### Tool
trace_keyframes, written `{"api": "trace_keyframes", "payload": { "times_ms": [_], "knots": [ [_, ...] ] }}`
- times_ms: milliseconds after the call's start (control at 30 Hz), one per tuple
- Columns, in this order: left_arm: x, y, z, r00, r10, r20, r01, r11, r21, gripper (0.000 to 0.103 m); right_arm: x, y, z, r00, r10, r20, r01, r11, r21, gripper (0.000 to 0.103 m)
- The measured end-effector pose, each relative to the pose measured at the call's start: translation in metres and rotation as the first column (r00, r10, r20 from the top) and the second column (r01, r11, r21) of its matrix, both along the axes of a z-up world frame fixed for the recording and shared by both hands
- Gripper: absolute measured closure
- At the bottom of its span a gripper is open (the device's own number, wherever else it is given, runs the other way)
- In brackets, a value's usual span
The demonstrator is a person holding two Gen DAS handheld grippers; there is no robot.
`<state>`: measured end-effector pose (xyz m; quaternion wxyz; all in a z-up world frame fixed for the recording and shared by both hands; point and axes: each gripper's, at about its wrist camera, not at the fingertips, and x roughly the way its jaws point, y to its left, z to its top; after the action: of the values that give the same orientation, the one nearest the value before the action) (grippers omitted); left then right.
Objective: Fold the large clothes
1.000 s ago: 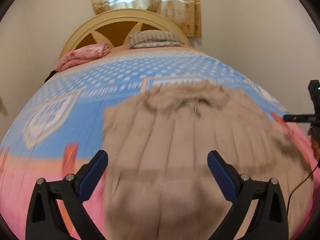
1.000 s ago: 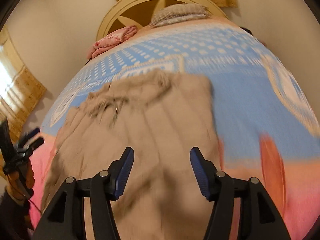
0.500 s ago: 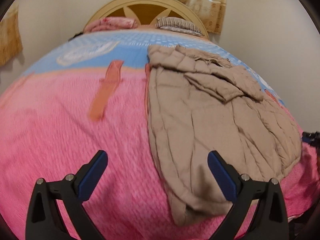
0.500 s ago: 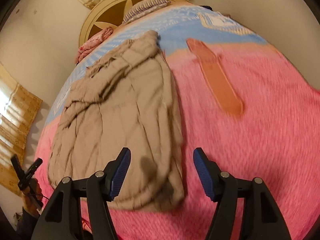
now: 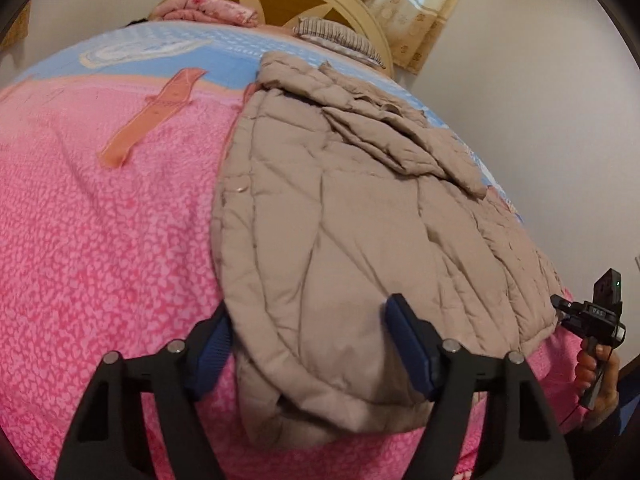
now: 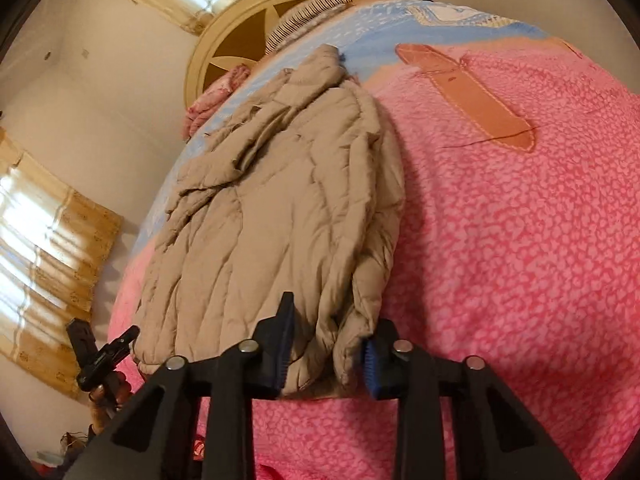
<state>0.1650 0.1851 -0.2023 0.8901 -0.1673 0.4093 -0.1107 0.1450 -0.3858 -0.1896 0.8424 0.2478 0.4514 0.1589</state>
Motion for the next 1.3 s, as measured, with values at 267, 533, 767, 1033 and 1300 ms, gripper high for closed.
{"api": "trace_keyframes", "payload": {
  "times_ms": [267,533,767,1033,1300],
  "knots": [
    [-0.02,0.007,0.027,0.992,-0.03,0.127,0.031,0.999,-0.011,0.092,-0.017,-0.005,0.012,0.998,-0.009,0.069,0.0,0.992,0.129,0.094],
    [-0.074,0.022,0.083,0.965,-0.087,0.249,0.111,0.99,-0.085,0.093,-0.065,-0.009,0.075,0.978,0.015,0.21,-0.056,0.98,0.192,0.095],
    [-0.106,0.025,0.134,0.918,-0.131,0.374,0.196,0.97,-0.141,0.093,-0.112,-0.027,0.137,0.935,-0.043,0.352,-0.067,0.953,0.296,0.095],
    [-0.037,0.043,0.16,0.915,-0.112,0.387,0.217,0.946,-0.239,0.093,-0.061,-0.022,0.195,0.897,-0.106,0.429,-0.048,0.942,0.333,0.096],
    [0.064,0.063,0.144,0.95,-0.102,0.295,0.185,0.945,-0.271,0.093,0.075,0.019,0.198,0.915,-0.119,0.386,0.008,0.961,0.278,0.096]
  ]
}}
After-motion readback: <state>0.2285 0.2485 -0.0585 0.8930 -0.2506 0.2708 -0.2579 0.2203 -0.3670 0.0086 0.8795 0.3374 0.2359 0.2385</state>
